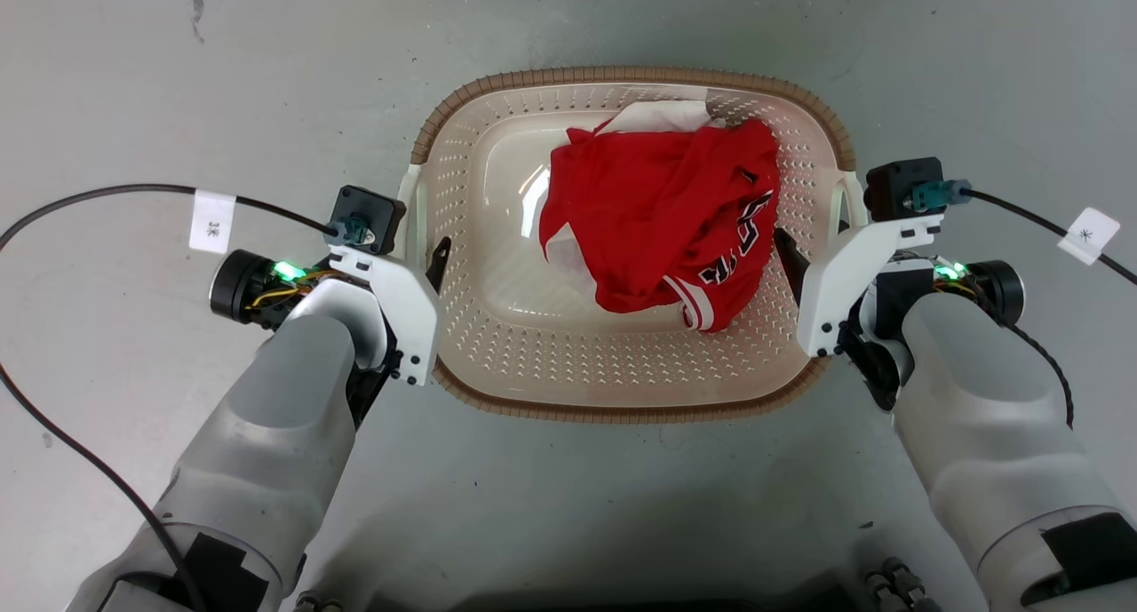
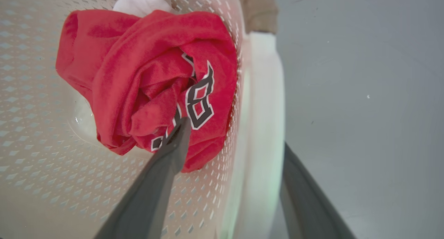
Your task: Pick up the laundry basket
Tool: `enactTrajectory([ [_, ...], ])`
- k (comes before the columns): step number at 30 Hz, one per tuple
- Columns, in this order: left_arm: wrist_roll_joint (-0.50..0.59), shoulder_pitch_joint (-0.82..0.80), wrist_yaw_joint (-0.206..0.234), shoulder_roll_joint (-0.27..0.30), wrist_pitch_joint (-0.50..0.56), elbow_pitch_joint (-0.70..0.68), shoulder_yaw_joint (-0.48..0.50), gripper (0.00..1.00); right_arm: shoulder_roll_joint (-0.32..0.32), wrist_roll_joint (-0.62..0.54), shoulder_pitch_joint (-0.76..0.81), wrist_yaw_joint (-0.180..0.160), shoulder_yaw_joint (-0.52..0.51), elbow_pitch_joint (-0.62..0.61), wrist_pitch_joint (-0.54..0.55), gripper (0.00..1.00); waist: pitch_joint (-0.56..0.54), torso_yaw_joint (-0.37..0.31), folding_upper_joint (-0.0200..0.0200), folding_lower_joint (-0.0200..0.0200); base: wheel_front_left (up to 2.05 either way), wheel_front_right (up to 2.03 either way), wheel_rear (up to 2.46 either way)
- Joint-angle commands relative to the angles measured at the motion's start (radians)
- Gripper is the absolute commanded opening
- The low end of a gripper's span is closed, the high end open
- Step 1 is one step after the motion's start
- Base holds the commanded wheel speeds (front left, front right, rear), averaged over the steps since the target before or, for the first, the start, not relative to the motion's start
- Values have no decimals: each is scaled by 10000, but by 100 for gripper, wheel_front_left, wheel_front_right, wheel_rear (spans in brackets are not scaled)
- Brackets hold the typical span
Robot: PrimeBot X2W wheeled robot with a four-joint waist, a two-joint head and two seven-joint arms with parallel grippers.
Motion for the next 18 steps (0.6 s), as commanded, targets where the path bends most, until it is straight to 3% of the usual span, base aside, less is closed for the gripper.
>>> enactTrajectory([
  [1,-133,-143,-10,73,78,-6,-118,100,-3,-24,-203,-5,37,103,5,100,12,5,0,-1,0,0,0],
  [14,-1417,-402,-12,353,-76,53,-1627,100,-2,467,-545,-6,540,671,44,100,62,40,0,-1,0,0,0],
  [15,-1504,-406,-10,330,-60,76,-1694,39,-2,490,-538,-6,558,697,90,73,59,52,0,-1,0,0,0],
  [16,-1589,-410,-10,309,-46,76,-1769,0,-2,497,-524,-5,597,715,128,20,56,67,0,-1,0,0,0],
  [17,-1641,-421,-10,307,-74,50,-1868,0,0,487,-526,-5,661,723,132,0,57,78,0,-1,0,0,0],
  [18,-1686,-437,-6,341,-113,30,-1959,0,-2,432,-549,-5,716,741,112,0,59,82,0,-1,0,0,0],
])
